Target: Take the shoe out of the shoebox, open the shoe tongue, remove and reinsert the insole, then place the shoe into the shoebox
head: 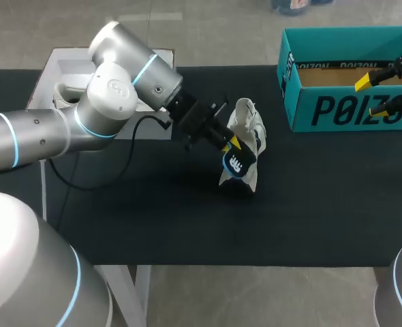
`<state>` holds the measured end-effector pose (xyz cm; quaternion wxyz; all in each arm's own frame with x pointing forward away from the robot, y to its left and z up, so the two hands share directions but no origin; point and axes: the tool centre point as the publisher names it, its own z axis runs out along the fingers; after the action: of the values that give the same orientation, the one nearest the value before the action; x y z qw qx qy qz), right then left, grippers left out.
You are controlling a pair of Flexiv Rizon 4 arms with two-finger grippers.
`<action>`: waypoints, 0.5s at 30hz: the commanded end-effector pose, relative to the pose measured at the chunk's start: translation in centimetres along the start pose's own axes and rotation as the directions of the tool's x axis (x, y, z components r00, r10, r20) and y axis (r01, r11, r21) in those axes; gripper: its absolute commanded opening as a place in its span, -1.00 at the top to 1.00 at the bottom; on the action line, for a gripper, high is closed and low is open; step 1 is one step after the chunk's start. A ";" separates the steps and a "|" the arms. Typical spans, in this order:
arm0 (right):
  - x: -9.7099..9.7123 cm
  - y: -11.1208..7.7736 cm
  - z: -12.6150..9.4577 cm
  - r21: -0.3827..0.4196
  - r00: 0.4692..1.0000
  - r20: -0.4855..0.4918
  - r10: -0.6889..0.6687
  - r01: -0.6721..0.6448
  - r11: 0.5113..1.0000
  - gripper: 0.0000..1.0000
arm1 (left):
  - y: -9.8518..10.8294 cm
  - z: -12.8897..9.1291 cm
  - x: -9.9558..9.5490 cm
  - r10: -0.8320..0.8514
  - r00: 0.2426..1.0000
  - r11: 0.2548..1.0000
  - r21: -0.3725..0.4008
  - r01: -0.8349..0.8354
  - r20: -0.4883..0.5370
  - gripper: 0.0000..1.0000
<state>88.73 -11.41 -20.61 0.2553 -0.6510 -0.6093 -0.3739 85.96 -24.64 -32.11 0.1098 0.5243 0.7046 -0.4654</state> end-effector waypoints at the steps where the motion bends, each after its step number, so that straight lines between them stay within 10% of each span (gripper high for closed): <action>1: 0.1 0.0 0.0 0.000 1.000 0.004 0.001 -0.001 1.000 -1.00 | 0.8 0.6 0.4 0.011 1.000 1.000 -0.008 -0.010 0.011 1.00; 15: 0.1 0.0 0.0 0.000 1.000 0.004 0.001 -0.001 1.000 -1.00 | 4.3 0.5 -0.7 -0.040 0.999 0.998 -0.050 0.042 0.035 1.00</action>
<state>88.71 -11.41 -20.59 0.2553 -0.6510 -0.6093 -0.3738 88.98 -24.85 -33.86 0.1305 0.4971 0.7254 -0.4579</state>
